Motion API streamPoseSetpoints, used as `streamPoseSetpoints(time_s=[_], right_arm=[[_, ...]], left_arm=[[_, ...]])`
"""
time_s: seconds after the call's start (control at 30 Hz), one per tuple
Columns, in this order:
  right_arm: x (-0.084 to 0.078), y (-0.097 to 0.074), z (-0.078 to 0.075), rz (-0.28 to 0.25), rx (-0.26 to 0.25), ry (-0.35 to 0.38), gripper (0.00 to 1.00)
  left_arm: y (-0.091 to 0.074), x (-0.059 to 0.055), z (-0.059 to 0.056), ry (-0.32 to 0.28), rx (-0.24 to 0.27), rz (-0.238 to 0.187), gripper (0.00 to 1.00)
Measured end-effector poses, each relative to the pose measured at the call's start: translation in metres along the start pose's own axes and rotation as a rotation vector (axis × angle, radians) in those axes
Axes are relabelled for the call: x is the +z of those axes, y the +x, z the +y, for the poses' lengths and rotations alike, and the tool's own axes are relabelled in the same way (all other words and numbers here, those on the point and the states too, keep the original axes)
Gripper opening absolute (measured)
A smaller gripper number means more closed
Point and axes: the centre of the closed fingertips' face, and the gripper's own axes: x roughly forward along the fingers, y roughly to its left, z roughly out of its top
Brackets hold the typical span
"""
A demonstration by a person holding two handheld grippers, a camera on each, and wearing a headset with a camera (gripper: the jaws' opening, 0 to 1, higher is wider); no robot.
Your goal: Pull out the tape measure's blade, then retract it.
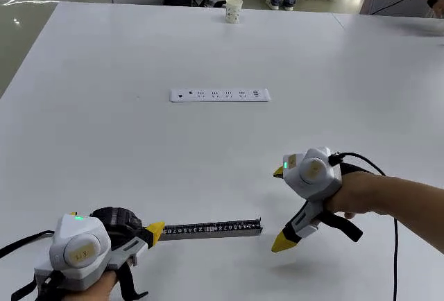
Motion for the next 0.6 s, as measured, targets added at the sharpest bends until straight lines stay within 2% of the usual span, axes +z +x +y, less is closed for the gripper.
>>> streamPoseSetpoints(time_s=[0.1, 0.2, 0.33, 0.4, 0.6], right_arm=[[0.0, 0.009, 0.003, 0.024, 0.012, -0.021, 0.99], [-0.002, 0.014, 0.004, 0.04, 0.018, -0.038, 0.96], [0.001, 0.02, 0.007, 0.039, 0.034, -0.051, 0.93], [0.002, 0.02, 0.008, 0.039, 0.038, -0.072, 0.88], [0.002, 0.023, 0.01, 0.047, 0.066, -0.063, 0.72]], left_arm=[[0.001, 0.0, 0.002, -0.014, 0.013, -0.002, 0.99], [0.004, 0.001, 0.002, 0.0, 0.012, -0.012, 0.99], [0.009, -0.001, 0.0, 0.017, 0.001, 0.001, 0.99], [0.01, 0.0, 0.001, 0.019, 0.003, 0.001, 0.99], [0.009, 0.002, 0.003, 0.007, 0.008, -0.002, 0.99]])
